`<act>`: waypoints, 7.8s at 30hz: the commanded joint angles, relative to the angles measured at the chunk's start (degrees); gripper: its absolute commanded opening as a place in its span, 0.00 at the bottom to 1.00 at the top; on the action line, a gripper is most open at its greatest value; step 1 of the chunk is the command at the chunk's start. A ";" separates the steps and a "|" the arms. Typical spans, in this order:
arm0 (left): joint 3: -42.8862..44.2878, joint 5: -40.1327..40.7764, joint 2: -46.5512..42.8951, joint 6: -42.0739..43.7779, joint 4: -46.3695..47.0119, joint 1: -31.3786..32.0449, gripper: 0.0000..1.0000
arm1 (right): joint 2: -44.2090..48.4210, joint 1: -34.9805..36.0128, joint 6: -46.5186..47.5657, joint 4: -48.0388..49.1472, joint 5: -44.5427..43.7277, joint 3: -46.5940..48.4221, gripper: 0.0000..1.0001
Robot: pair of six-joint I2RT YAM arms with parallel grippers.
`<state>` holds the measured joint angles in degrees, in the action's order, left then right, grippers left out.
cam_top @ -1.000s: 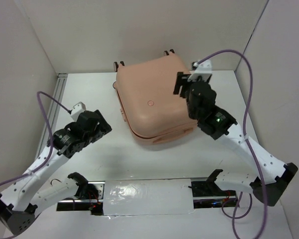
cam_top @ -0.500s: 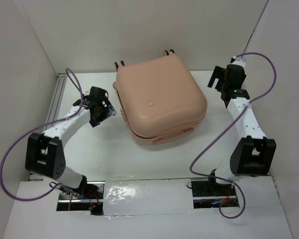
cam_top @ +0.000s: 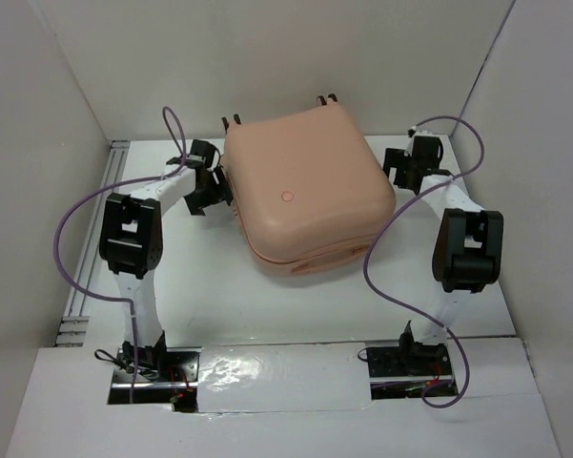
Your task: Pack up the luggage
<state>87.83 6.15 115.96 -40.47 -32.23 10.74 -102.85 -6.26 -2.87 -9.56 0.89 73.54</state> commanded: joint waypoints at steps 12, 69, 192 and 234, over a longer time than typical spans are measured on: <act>34.12 -19.07 22.97 15.68 10.52 3.75 0.87 | 14.84 23.56 3.77 9.73 7.64 -16.30 1.00; -44.95 2.71 -52.99 -19.64 1.47 -0.90 0.89 | 44.54 46.98 -20.31 -2.27 -24.53 -28.88 0.99; -17.61 -1.85 -6.71 8.82 15.35 -19.27 0.00 | 2.23 -10.61 -3.45 42.09 25.91 -18.44 0.00; -0.92 -4.75 4.98 21.04 17.11 -18.65 0.00 | -50.35 5.21 -10.48 51.65 15.27 46.35 0.00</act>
<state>85.69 -11.07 116.33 -26.68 -18.81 -3.99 -150.67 3.01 -8.40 33.80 33.26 117.01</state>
